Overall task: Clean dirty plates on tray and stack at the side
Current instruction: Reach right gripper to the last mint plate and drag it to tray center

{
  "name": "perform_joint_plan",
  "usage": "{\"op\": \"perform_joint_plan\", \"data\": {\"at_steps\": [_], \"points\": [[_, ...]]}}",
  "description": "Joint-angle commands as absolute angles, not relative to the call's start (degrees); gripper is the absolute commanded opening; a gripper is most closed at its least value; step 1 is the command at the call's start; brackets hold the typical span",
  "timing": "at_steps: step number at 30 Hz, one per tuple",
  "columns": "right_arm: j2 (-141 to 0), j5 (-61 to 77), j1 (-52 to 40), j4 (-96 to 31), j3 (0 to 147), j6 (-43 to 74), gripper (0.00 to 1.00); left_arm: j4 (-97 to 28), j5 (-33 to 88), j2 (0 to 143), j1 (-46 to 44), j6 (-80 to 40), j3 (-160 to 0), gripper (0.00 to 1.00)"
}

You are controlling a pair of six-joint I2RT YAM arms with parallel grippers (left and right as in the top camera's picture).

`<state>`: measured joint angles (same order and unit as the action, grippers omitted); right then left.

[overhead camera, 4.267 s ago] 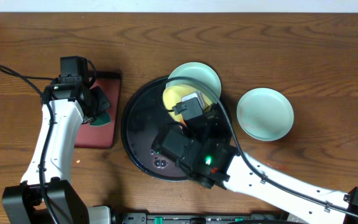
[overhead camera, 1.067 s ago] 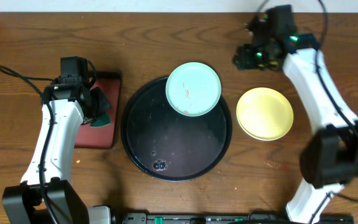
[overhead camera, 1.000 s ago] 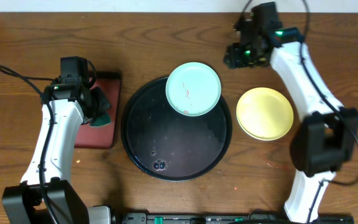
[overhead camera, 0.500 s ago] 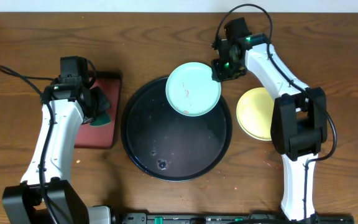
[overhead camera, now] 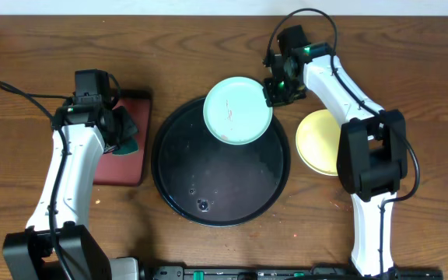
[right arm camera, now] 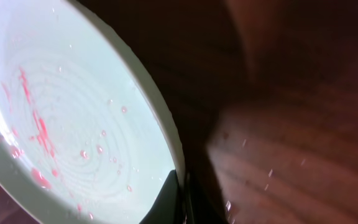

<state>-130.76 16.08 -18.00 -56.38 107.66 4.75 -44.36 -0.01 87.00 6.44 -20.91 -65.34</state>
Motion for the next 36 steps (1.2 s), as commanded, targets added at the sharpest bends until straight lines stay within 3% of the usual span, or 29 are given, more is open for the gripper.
{"op": "perform_joint_plan", "data": {"at_steps": [1, 14, 26, 36], "points": [[-126.9, 16.6, -19.8, -58.9, 108.4, 7.0, 0.01, -43.9, -0.7, 86.5, 6.7, -20.2, -64.9, 0.08], [-121.7, 17.6, -25.1, -71.5, 105.4, 14.8, 0.01, -42.4, -0.7, 86.4, 6.7, -20.2, -66.3, 0.07], [-121.8, 18.5, -27.8, -62.3, 93.6, 16.8, 0.01, -45.1, -0.7, 83.1, 3.7, -20.2, -68.2, 0.07], [-121.8, 18.5, -29.0, -53.2, 85.6, 18.2, 0.01, -46.5, -0.7, 84.4, -7.7, -21.7, -68.1, 0.08]]}}
